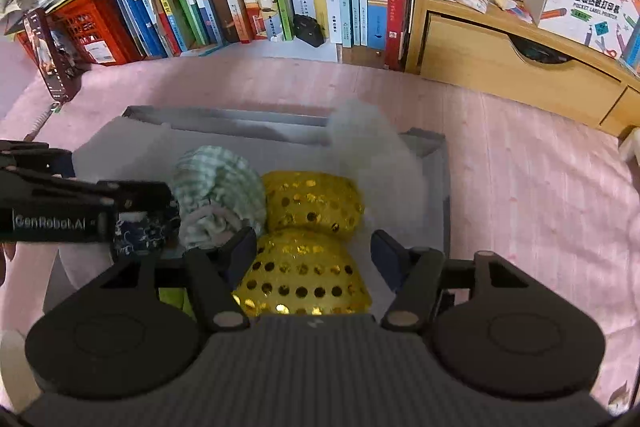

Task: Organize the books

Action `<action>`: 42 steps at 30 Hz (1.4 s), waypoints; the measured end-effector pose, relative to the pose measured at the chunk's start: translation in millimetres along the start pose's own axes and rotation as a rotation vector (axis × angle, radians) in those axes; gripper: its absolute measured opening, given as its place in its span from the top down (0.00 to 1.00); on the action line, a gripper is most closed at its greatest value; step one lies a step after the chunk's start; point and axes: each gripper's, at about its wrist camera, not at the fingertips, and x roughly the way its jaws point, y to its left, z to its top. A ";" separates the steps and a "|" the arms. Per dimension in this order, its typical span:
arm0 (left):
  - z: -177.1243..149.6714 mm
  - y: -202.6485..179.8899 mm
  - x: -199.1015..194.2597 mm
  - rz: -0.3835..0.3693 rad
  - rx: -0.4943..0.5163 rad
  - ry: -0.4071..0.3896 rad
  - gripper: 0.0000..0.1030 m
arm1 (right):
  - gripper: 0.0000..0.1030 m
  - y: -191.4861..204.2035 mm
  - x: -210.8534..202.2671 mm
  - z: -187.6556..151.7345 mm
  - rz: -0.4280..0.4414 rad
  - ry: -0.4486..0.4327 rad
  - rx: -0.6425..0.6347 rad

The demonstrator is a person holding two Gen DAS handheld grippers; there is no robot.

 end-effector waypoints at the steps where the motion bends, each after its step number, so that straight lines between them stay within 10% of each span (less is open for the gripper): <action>1: -0.6 -0.1 -0.8 -0.002 -0.003 -0.001 0.33 | 0.26 -0.3 -1.3 -1.0 -0.003 0.005 0.002; 42: -87.2 -36.2 -111.6 0.025 0.132 -0.219 0.20 | 0.13 17.8 -96.0 -72.2 -0.074 -0.254 0.045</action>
